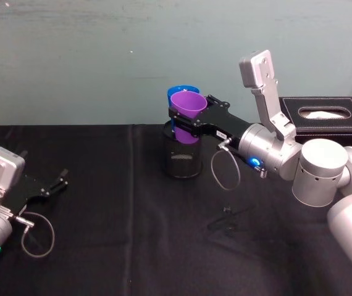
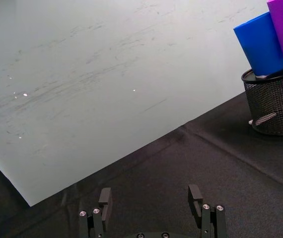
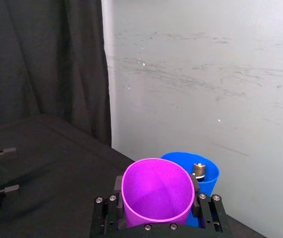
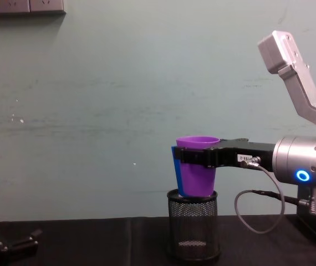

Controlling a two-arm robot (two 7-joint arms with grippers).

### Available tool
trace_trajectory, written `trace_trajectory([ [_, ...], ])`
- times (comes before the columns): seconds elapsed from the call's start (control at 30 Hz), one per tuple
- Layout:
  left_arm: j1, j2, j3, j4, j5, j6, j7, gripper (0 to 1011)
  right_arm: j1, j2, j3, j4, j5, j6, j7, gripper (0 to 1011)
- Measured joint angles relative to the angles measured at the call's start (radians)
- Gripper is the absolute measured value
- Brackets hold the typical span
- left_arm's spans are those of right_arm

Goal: Pick up one cup with a gripper and tap it against the other cup.

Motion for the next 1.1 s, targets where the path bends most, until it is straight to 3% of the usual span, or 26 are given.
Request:
trace_trajectory([
  [1.1,0.000,0.000,0.000,0.000,0.000,0.000,0.000,1000,0.000,0.000,0.000,0.000,0.000,0.000,0.000,735],
])
